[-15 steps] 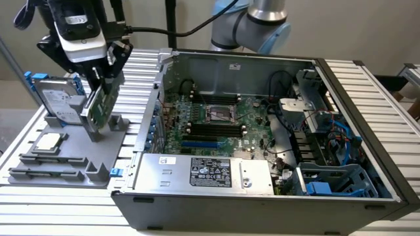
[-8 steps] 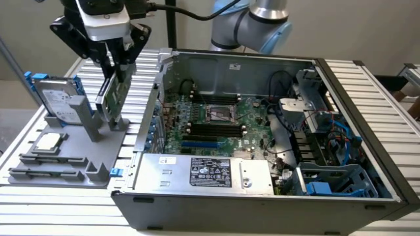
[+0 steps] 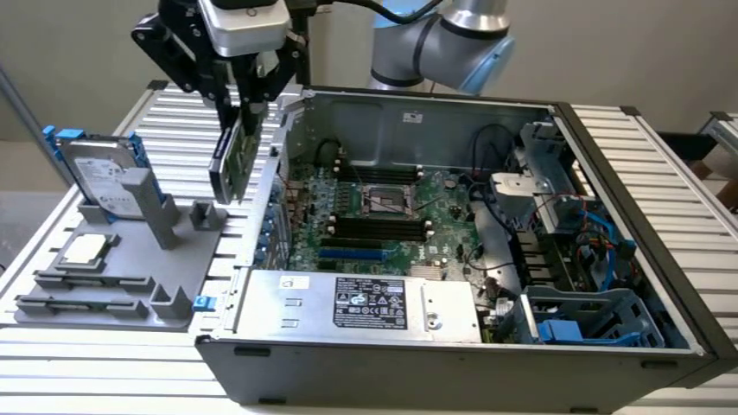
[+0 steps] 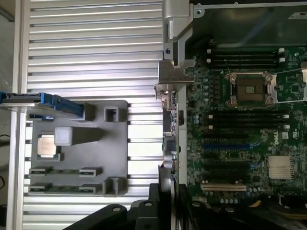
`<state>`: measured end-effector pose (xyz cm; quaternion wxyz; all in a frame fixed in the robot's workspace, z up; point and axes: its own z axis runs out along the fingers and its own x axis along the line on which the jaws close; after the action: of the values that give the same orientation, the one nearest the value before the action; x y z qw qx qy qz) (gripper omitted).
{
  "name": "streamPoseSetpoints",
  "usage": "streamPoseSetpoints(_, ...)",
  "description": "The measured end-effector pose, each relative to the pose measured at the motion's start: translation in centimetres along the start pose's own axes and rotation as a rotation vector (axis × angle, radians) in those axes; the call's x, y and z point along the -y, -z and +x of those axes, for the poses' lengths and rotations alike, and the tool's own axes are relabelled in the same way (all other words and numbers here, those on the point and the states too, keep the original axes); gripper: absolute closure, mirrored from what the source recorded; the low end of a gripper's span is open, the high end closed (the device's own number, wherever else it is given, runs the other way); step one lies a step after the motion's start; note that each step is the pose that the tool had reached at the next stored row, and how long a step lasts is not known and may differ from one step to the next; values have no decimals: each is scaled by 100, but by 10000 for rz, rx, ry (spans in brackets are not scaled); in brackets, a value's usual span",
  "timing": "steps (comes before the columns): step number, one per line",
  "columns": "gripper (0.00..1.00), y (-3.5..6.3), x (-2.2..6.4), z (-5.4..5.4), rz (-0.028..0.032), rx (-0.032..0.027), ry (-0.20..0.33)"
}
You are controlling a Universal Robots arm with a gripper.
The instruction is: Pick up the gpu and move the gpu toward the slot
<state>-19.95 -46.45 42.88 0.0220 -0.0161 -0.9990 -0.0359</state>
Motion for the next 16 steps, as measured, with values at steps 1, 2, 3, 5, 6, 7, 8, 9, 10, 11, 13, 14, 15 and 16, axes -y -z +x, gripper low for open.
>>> streamPoseSetpoints(1,74,6,-2,-46,-8,-2,0)
streamPoseSetpoints(2,74,11,-3,-88,-16,-3,1)
streamPoseSetpoints(3,74,15,-5,-137,-23,-3,1)
streamPoseSetpoints(5,74,18,-8,-228,-31,-4,1)
streamPoseSetpoints(6,74,20,-10,-275,-33,-4,2)
streamPoseSetpoints(7,74,22,-12,-319,-34,-4,1)
streamPoseSetpoints(8,74,24,-13,-364,-35,-4,1)
streamPoseSetpoints(9,74,26,-15,-409,-35,-4,1)
streamPoseSetpoints(10,74,28,-16,-454,-36,-4,2)
streamPoseSetpoints(11,74,30,-18,-500,-35,-4,1)
streamPoseSetpoints(13,74,32,-21,-589,-35,-4,2)
streamPoseSetpoints(14,74,33,-22,-635,-35,-4,2)
streamPoseSetpoints(15,74,33,-24,-683,-35,-4,1)
streamPoseSetpoints(16,74,34,-25,-728,-35,-4,1)
